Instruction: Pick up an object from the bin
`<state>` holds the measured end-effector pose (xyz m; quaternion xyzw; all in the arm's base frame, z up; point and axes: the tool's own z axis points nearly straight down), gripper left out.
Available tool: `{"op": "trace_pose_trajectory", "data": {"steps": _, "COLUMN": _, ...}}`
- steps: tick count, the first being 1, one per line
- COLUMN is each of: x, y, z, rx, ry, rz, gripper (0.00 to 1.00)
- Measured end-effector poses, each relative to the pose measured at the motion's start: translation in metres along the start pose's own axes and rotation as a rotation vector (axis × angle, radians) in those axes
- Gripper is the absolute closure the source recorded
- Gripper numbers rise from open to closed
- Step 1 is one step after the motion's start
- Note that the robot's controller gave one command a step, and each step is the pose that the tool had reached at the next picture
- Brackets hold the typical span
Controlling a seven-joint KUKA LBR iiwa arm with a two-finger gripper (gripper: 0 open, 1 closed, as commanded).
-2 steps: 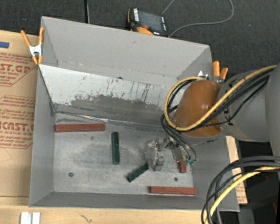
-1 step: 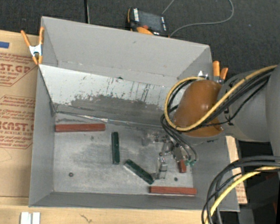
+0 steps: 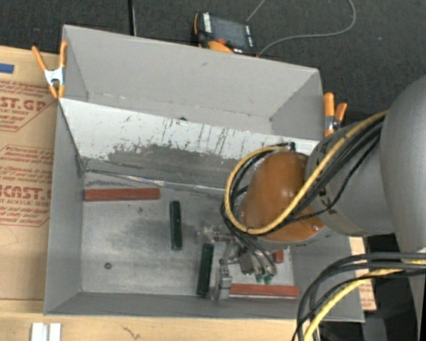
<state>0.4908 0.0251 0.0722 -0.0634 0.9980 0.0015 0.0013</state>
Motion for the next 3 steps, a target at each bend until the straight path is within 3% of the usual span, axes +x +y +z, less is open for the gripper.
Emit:
{"op": "trace_pose_trajectory", "data": {"steps": 1, "x": -0.001, "y": -0.028, "z": 0.002, "rx": 0.003, "ry": -0.003, "rz": -0.365, "gripper": 0.0}}
{"op": "trace_pose_trajectory", "data": {"steps": 2, "x": 0.0, "y": -0.027, "z": 0.002, "rx": 0.002, "ry": 0.002, "rz": -0.365, "gripper": 1.0}}
{"op": "trace_pose_trajectory", "data": {"steps": 3, "x": 0.005, "y": -0.086, "z": -0.128, "rx": 0.003, "ry": -0.007, "rz": -0.36, "gripper": 1.0}}
